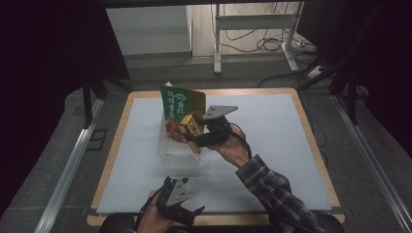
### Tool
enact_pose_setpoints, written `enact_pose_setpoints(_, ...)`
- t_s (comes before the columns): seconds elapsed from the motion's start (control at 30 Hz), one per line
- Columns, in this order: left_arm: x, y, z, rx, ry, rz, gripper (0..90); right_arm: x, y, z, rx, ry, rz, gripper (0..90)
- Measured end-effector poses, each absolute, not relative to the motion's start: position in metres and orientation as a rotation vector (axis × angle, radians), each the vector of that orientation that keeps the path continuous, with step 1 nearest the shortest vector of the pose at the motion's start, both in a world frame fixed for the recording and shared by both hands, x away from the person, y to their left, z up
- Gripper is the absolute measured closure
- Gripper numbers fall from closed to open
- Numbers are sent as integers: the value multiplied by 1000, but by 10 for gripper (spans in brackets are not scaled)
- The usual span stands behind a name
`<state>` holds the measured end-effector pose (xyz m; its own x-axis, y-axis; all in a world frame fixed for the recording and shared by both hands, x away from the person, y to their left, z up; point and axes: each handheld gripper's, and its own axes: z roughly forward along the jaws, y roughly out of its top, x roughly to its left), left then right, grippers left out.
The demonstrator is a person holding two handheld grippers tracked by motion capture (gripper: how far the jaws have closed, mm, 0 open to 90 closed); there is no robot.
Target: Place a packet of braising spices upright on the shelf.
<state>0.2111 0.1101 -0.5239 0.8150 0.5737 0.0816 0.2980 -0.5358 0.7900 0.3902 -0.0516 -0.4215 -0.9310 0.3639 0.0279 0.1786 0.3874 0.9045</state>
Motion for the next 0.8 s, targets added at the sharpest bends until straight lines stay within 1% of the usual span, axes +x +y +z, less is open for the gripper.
enact_pose_setpoints(0.37, 211, 110, -524, 2161, 640, 422, 5, 394, -34, -431, 489, 2471, 1603, 319)
enact_pose_setpoints(0.8, 210, 109, -524, 2164, 635, 421, 5, 388, -18, -444, 485, 2466, 1619, 319)
